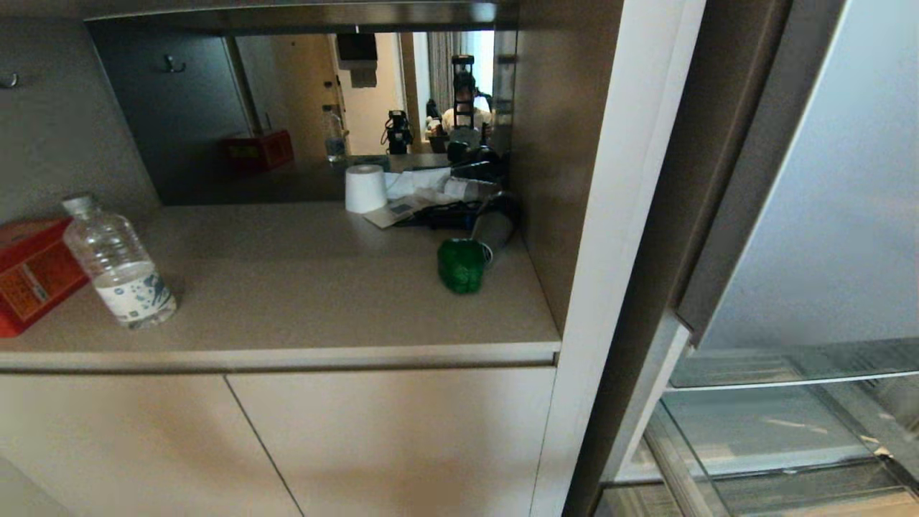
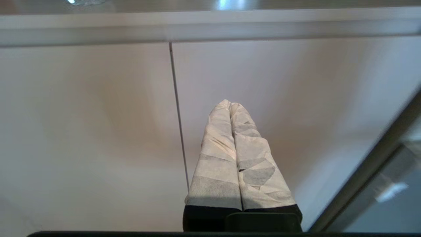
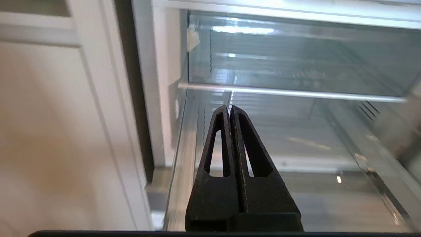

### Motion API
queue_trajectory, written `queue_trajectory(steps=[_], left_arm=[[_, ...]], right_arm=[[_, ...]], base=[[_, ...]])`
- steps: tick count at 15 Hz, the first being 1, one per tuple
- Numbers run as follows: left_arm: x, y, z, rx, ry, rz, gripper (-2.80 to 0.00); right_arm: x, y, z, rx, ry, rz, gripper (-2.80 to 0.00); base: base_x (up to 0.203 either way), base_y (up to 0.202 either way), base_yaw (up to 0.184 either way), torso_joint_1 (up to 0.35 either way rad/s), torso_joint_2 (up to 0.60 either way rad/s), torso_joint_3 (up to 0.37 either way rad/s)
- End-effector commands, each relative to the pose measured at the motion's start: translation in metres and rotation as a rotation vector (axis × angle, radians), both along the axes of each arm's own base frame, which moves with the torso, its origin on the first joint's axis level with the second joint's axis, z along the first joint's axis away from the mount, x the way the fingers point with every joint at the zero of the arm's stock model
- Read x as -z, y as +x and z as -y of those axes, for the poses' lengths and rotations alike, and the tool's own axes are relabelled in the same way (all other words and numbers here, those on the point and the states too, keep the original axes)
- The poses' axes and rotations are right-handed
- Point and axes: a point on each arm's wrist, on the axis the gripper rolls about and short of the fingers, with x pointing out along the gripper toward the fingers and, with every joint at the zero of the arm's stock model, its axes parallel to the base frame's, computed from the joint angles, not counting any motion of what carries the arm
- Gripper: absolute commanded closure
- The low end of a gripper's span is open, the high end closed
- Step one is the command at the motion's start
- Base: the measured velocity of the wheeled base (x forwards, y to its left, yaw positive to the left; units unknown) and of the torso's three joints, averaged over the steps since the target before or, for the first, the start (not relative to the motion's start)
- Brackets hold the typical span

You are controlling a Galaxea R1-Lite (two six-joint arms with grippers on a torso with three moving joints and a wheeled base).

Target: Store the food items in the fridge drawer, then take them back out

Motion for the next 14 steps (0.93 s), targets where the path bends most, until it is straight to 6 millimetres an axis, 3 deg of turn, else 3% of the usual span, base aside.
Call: queue_trajectory(steps=[1, 5, 8, 11, 13, 14], left_arm=[[0.000, 0.000, 0.000, 0.000, 0.000, 0.000, 0.00], [0.000, 0.000, 0.000, 0.000, 0.000, 0.000, 0.00], [0.000, 0.000, 0.000, 0.000, 0.000, 0.000, 0.00], [0.000, 0.000, 0.000, 0.000, 0.001, 0.000, 0.00], [0.000, 0.000, 0.000, 0.000, 0.001, 0.000, 0.00], [0.000, 0.000, 0.000, 0.000, 0.000, 0.000, 0.00]], right_arm=[[0.009, 0.002, 0.000, -0.002, -0.001, -0.028, 0.00], [0.009, 0.002, 0.000, -0.002, -0.017, -0.028, 0.00], [0.002, 0.000, 0.000, 0.010, -0.015, -0.053, 0.00], [-0.043, 0.006, 0.001, 0.030, 0.039, -0.184, 0.00], [-0.076, 0.039, 0.001, 0.046, 0.105, -0.378, 0.00], [-0.088, 0.066, 0.001, 0.059, 0.137, -0.496, 0.00]], base=[[-0.197, 0.000, 0.003, -0.006, 0.00, 0.002], [-0.190, 0.000, 0.004, 0.002, 0.00, 0.001], [-0.040, 0.000, 0.000, -0.004, 0.00, 0.000], [0.000, 0.000, 0.000, 0.011, 0.00, -0.002], [0.000, 0.000, 0.000, 0.000, 0.00, 0.000], [0.000, 0.000, 0.000, 0.000, 0.00, 0.000]])
